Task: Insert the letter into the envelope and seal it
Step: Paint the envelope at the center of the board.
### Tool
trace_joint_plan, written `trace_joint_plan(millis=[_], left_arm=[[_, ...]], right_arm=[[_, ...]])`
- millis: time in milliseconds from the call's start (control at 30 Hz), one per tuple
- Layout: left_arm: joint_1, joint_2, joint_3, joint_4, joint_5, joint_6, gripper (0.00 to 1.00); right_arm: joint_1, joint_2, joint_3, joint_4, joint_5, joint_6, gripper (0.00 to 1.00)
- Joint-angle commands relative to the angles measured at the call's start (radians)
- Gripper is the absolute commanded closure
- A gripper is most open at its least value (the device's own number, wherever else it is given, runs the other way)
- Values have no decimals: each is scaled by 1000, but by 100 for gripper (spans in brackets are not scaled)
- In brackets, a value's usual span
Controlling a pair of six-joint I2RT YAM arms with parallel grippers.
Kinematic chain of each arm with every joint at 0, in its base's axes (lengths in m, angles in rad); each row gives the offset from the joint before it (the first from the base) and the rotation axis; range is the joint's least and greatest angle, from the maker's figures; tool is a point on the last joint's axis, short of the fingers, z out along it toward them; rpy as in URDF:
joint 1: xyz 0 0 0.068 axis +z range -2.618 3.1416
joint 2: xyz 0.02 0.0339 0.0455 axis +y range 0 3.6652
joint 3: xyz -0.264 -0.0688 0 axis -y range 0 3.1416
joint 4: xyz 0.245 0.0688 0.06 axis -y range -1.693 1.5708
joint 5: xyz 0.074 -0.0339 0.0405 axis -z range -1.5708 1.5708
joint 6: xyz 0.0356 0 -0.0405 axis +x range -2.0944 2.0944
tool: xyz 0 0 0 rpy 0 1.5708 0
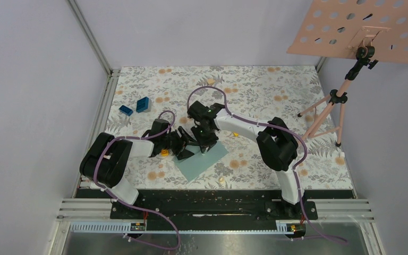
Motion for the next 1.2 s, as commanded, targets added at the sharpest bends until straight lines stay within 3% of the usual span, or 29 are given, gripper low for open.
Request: trace_joint_plan(millis=[0, 500, 867, 1000, 1167], left_arm=[[5, 7, -6, 42, 37, 3, 37], [6, -8, -13, 47, 47, -10, 37], [6, -225, -37, 20, 78, -49, 36], [-10, -178, -88, 79, 89, -70, 36], [-9, -36, -173, 285, 105, -160, 37]], right_arm=[[-15, -9, 5, -10, 17, -2, 100], [-61, -28, -35, -4, 5, -3, 100], [-61, 2, -41, 3, 5, 1, 100], [-62, 4, -32, 3, 0, 5, 100], [-61, -12, -44, 19, -26, 20, 100]])
